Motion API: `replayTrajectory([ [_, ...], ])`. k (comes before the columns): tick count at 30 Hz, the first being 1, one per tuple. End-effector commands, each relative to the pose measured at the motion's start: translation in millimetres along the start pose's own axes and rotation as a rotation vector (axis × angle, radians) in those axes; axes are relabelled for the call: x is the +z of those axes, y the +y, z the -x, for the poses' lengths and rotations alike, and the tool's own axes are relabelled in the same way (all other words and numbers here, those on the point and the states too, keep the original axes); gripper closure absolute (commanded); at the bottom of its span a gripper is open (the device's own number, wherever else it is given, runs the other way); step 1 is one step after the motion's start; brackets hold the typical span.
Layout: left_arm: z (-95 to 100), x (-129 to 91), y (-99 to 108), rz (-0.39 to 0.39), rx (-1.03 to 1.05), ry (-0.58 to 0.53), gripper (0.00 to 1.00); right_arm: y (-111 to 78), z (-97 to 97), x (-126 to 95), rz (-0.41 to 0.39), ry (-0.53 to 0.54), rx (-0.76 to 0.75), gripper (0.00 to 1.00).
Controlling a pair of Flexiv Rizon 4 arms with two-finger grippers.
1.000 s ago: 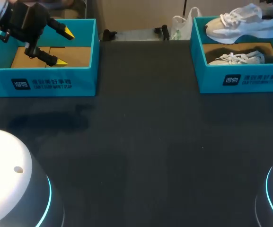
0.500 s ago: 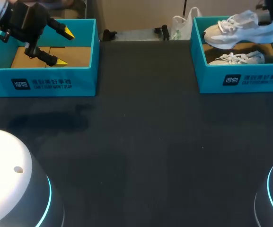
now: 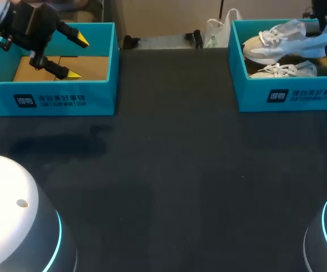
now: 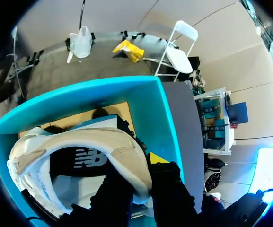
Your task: Take the shoe out of the shoebox, open the shoe tongue, remove and reinsert the insole, then place the shoe into the shoebox
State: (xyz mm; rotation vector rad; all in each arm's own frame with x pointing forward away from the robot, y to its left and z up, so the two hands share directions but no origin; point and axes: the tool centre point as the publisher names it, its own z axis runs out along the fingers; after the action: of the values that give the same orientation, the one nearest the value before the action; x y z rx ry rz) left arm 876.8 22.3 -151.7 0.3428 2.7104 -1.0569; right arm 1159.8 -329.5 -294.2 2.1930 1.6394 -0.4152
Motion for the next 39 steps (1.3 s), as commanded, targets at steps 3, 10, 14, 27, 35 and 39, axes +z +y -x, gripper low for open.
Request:
replayTrajectory([
  [3, 0.1, -0.1, -0.3, 0.004, 0.000, 0.001, 0.00, 5.0, -9.7, 17.2, -0.010, -0.004, -0.013, 1.00],
  [10, 0.1, -0.1, -0.3, 0.004, 0.000, 0.001, 0.00, -1.0, -12.6, 32.6, -0.006, 0.000, -0.006, 1.00],
  [14, 0.1, -0.1, -0.3, 0.004, 0.000, 0.001, 0.00, -3.4, -13.5, 40.9, 0.009, 0.014, 0.005, 1.00],
  [27, 0.1, -0.1, -0.3, 0.004, 0.000, 0.001, 0.00, -6.4, -18.1, 56.8, 0.028, 0.025, 0.002, 1.00],
  [35, 0.1, -0.1, -0.3, 0.004, 0.000, 0.001, 0.00, -6.1, -17.3, 56.3, 0.026, 0.039, 0.011, 0.51],
  [39, 0.1, -0.1, -0.3, 0.004, 0.000, 0.001, 0.00, -4.7, -16.7, 50.2, 0.030, 0.043, 0.012, 0.50],
])
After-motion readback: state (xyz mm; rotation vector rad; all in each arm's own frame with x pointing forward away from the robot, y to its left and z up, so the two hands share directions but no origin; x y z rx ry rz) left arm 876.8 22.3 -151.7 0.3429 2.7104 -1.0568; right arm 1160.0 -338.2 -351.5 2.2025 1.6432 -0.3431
